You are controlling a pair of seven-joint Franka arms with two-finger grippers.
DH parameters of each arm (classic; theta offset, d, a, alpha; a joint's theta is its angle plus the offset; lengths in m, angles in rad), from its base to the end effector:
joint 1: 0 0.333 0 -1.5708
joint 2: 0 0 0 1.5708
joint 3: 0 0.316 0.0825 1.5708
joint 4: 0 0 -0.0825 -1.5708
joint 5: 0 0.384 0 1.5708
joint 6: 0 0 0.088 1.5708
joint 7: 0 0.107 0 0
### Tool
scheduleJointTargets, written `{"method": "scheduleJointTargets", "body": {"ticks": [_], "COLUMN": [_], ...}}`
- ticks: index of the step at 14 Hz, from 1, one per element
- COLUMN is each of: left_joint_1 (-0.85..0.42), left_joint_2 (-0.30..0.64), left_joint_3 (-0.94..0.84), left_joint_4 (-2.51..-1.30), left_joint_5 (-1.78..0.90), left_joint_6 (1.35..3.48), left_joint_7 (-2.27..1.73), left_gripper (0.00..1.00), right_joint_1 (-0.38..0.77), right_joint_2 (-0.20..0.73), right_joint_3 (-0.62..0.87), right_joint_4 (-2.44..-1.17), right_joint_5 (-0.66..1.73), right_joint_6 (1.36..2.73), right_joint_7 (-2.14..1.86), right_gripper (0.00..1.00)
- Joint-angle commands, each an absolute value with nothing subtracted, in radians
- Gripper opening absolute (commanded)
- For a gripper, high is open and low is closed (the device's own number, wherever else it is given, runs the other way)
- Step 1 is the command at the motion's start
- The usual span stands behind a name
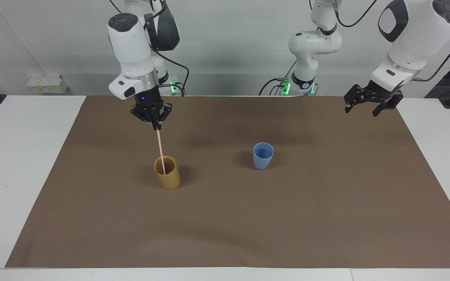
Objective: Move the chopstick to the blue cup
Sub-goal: 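Grasp the pink chopstick with the right gripper and lift it out, then carry the pink chopstick with the right gripper over the blue cup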
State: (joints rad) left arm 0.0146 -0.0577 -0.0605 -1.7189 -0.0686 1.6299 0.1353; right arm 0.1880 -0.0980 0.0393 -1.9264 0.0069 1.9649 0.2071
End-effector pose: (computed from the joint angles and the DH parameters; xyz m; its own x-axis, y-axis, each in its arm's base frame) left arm 0.5378 -0.0325 0.5912 0.9842 -0.1757 -0.0225 -0.1738 -0.9824 0.0684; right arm 0.5310 0.1240 0.5434 0.9911 0.0159 0.1325 0.0201 -0.9993 -0.0307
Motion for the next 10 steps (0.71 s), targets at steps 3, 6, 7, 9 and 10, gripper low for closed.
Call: {"method": "scheduleJointTargets", "body": {"ticks": [3, 6, 7, 9, 10], "left_joint_1": [0.003, 0.003, 0.006, 0.015, 0.017], "left_joint_2": [-0.06, -0.063, -0.064, -0.064, -0.064], "left_joint_3": [-0.057, -0.064, -0.064, -0.063, -0.061], "left_joint_4": [-1.704, -1.704, -1.704, -1.704, -1.704], "left_joint_5": [-0.051, -0.052, -0.054, -0.054, -0.054], "left_joint_6": [1.605, 1.608, 1.606, 1.608, 1.608], "left_joint_7": [0.095, 0.081, 0.084, 0.083, 0.083], "left_gripper": [1.0, 1.0, 1.0, 1.0, 1.0], "right_joint_1": [0.175, 0.175, 0.178, 0.184, 0.192], "right_joint_2": [-0.095, -0.091, -0.091, -0.087, -0.068], "right_joint_3": [0.045, 0.048, 0.049, 0.049, 0.051], "right_joint_4": [-1.757, -1.694, -1.675, -1.626, -1.58], "right_joint_5": [0.025, 0.026, 0.047, 0.103, 0.112], "right_joint_6": [1.783, 1.692, 1.669, 1.608, 1.55], "right_joint_7": [0.209, 0.213, 0.218, 0.236, 0.3], "right_gripper": [0.0, 0.0, 0.0, 0.0, 0.0]}}
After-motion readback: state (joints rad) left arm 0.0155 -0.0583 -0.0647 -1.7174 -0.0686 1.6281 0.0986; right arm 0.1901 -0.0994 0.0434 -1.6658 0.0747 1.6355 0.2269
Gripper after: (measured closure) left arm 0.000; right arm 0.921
